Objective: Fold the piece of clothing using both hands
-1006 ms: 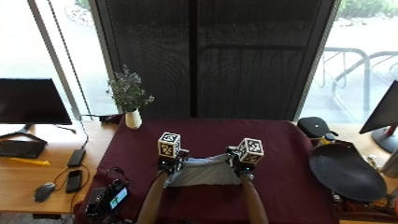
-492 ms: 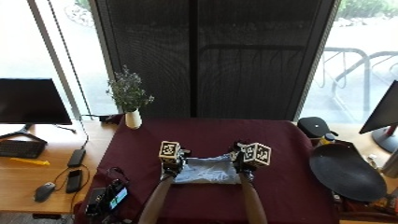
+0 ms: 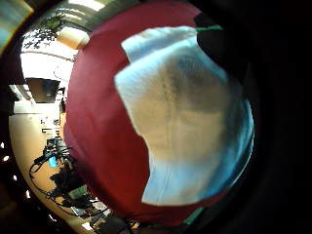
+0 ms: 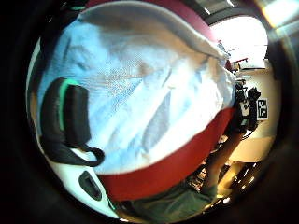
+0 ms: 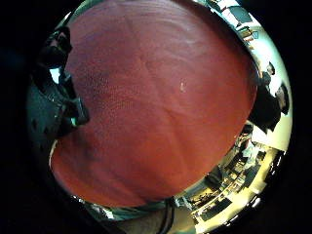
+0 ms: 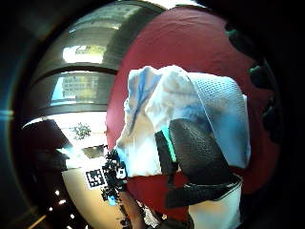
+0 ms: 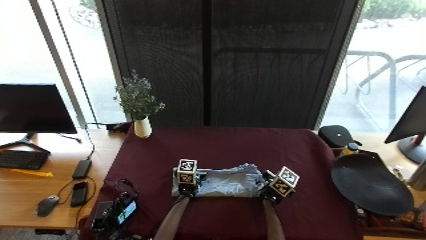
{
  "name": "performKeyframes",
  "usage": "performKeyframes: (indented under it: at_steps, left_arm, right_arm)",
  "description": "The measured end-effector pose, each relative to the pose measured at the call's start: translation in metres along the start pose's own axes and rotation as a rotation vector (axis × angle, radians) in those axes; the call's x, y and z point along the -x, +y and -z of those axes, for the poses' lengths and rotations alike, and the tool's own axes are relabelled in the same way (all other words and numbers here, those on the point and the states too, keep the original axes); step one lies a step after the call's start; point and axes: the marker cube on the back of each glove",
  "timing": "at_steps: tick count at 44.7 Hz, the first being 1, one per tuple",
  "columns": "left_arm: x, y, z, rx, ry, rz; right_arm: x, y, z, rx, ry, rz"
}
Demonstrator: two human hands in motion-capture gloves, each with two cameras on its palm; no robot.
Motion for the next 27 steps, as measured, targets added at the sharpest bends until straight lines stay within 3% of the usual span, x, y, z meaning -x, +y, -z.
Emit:
performKeyframes:
  at_steps: [6, 13, 21, 27]
  left_arm:
    - [-0.008, 0.018, -0.017, 0.137, 0.083, 0.022]
    - [-0.001, 0.01, -0.023, 0.05, 0.08, 0.018]
    - [-0.004, 0.015, -0.023, 0.125, 0.103, 0.02]
    - [-0.006, 0.019, -0.014, 0.258, 0.094, -0.008]
  right_arm:
    - [0.003, -0.005, -0.008, -0.045, 0.118, -0.094]
    - [0.024, -0.011, -0.008, -0.133, 0.097, 0.016]
    - [0.015, -0.013, -0.003, -0.218, 0.141, -0.025]
    - [0.031, -0.028, 0.0, -0.309, -0.09, 0.098]
